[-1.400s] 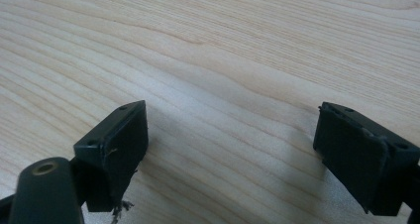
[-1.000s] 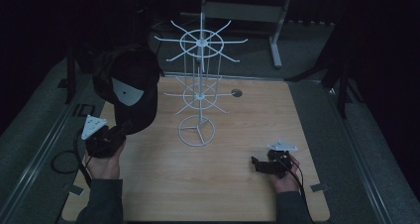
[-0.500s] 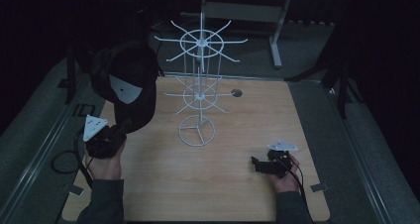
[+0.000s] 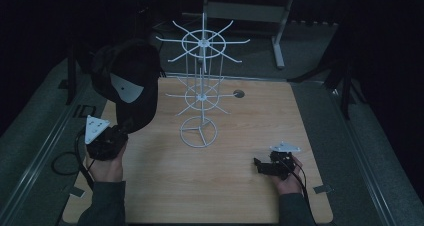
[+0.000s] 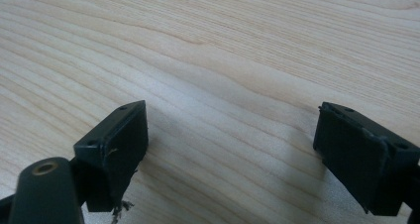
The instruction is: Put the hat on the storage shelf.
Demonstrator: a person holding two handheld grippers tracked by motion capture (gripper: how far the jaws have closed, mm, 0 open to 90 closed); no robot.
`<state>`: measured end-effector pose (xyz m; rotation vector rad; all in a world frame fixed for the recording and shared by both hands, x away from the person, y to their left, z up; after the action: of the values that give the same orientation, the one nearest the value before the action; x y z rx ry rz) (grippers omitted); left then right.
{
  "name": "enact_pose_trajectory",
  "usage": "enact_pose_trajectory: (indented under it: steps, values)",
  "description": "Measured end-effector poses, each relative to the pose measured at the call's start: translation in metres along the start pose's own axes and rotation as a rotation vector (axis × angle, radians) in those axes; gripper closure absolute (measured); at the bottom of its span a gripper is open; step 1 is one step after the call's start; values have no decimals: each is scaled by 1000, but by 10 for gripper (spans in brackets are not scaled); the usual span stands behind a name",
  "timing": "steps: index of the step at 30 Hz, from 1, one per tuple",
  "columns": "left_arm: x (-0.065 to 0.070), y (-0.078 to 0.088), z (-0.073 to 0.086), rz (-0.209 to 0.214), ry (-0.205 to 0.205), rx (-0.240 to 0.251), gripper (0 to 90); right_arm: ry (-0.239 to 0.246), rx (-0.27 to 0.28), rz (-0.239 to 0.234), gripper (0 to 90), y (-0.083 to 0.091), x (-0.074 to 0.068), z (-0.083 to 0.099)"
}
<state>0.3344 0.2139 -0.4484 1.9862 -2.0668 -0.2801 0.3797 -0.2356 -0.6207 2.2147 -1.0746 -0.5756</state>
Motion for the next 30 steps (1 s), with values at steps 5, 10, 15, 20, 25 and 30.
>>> enact_pose_trajectory:
  steps: [5, 10, 15, 20, 25, 30]
  values:
    - [1, 3, -3, -9, -5, 13, 863, -1, 0, 0, 133, 0, 0, 0]
    - [1, 4, -4, -19, -9, 18, 864, -1, 1, 0, 134, 0, 0, 0]
    - [1, 5, -5, -22, -17, 22, 863, -1, 1, 0, 133, 0, 0, 0]
    - [2, 6, -7, -29, -31, 28, 863, -1, 1, 0, 133, 0, 0, 0]
    - [4, 7, -8, -25, -39, 32, 863, -1, 1, 0, 133, 0, 0, 0]
    - [5, 8, -10, -26, -47, 38, 863, -1, 1, 0, 133, 0, 0, 0]
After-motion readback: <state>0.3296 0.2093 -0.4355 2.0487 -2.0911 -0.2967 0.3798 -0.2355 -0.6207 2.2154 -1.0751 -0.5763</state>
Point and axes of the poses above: each handheld gripper's, and its own axes: y roughly backward along the jaws, z roughly out of its underside, x roughly to its right, the point moved 8 cm from there along -y, roughly forward along the jaws, and after that the axes turned 11 degrees about -z, right-handed, at the moved point
